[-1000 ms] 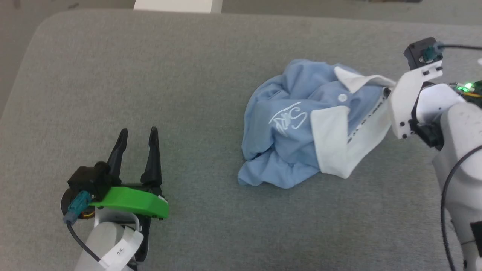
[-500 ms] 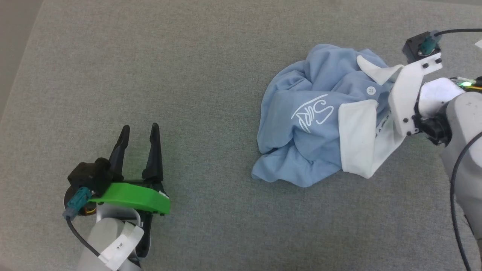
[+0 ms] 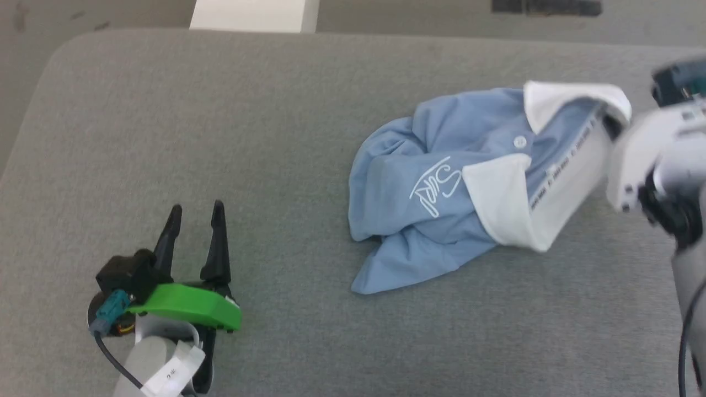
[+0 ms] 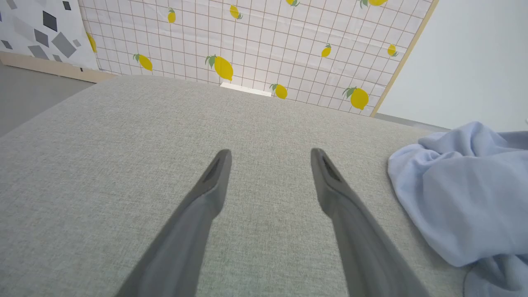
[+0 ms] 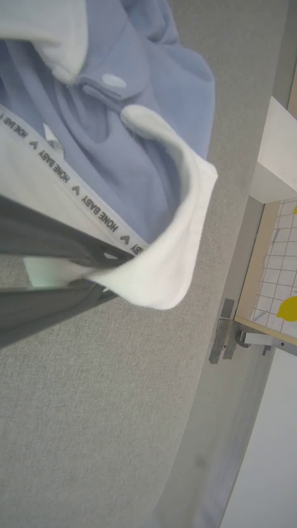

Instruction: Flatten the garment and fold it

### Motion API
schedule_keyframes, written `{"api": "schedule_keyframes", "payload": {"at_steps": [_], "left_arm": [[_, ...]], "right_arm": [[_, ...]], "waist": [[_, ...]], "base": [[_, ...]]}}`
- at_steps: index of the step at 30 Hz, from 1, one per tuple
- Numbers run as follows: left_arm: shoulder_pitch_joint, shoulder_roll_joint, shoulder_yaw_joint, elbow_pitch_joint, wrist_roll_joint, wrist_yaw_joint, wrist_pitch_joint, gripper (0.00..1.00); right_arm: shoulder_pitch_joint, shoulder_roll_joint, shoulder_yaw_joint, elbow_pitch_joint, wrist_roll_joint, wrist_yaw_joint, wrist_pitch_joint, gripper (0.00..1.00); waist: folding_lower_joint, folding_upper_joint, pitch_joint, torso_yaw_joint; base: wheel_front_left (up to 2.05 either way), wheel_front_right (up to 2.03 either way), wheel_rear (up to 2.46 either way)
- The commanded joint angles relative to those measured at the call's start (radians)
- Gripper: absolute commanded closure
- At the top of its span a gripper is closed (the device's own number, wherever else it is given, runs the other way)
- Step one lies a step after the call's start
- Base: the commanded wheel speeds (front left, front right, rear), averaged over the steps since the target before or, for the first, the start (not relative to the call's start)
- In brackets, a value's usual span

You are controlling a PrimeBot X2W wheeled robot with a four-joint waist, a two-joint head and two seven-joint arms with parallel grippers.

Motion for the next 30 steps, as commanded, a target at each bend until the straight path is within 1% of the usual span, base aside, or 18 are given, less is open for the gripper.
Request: {"api": "schedule_keyframes", "payload": {"at_steps": [1, 3, 5, 7, 10, 14, 15, 16, 17, 18, 26, 30], "left_arm": [[0.017, -0.004, 0.003, 0.006, 0.007, 0.0, -0.004, 0.0], [0.027, -0.005, 0.003, 0.008, 0.005, 0.0, -0.004, 0.0], [0.036, -0.005, 0.0, 0.013, 0.005, 0.0, -0.004, 0.0], [0.042, -0.005, -0.004, 0.016, 0.003, -0.001, -0.004, 0.0], [0.045, -0.005, -0.012, 0.02, -0.002, -0.002, 0.001, 0.0], [0.049, -0.006, -0.021, 0.028, -0.008, -0.004, 0.006, 0.0], [0.056, -0.004, -0.021, 0.033, -0.014, -0.003, 0.009, 0.0], [0.059, -0.003, -0.02, 0.035, -0.016, -0.002, 0.011, 0.0], [0.062, -0.001, -0.019, 0.036, -0.018, -0.001, 0.012, 0.0], [0.065, 0.0, -0.019, 0.037, -0.019, 0.0, 0.014, 0.0], [0.083, 0.007, -0.02, 0.033, -0.028, 0.006, 0.024, 0.0], [0.087, 0.007, -0.024, 0.026, -0.032, 0.01, 0.029, 0.0]], "right_arm": [[0.077, 0.017, -0.04, -0.038, -0.007, 0.003, -0.005, 1.0], [0.168, 0.038, -0.091, -0.09, -0.016, 0.003, 0.008, 1.0], [0.28, 0.073, -0.136, -0.143, -0.024, 0.003, 0.035, 1.0], [0.39, 0.121, -0.17, -0.186, -0.016, 0.003, 0.06, 1.0], [0.531, 0.185, -0.191, -0.224, -0.012, 0.003, 0.092, 1.0], [0.651, 0.229, -0.181, -0.231, 0.018, 0.003, 0.135, 1.0], [0.677, 0.242, -0.186, -0.25, 0.031, 0.003, 0.118, 1.0], [0.674, 0.245, -0.194, -0.262, 0.033, 0.003, 0.096, 0.69], [0.67, 0.247, -0.197, -0.272, 0.033, 0.003, 0.078, 0.57], [0.66, 0.248, -0.208, -0.288, 0.04, 0.003, 0.047, 0.0], [0.603, 0.254, -0.269, -0.429, 0.122, 0.003, -0.194, 0.0], [0.591, 0.255, -0.313, -0.442, 0.142, 0.003, -0.296, 0.0]], "waist": [[-0.0001, 0.0, -0.068, -0.055], [-0.0001, 0.0, -0.083, -0.062], [-0.0001, 0.0, -0.099, -0.066], [-0.0001, 0.0, -0.108, -0.067], [-0.0001, 0.0, -0.118, -0.062], [-0.0001, 0.0, -0.132, -0.052], [-0.0001, 0.0, -0.138, -0.053], [-0.0001, 0.0, -0.141, -0.055], [-0.0001, 0.0, -0.144, -0.057], [-0.0001, 0.0, -0.148, -0.059], [-0.0001, 0.0, -0.176, -0.072], [-0.0001, 0.0, -0.181, -0.079]], "base": [[0.0, 0.0, 0.0], [0.0, 0.0, 0.0], [0.0, 0.0, 0.0], [0.0, 0.0, 0.0], [0.0, 0.0, 0.0], [0.0, 0.0, 0.0], [0.0, 0.0, 0.0], [0.0, 0.0, 0.0], [0.0, 0.0, 0.0], [0.0, 0.0, 0.0], [0.0, 0.0, 0.0], [0.0, 0.0, 0.0]]}}
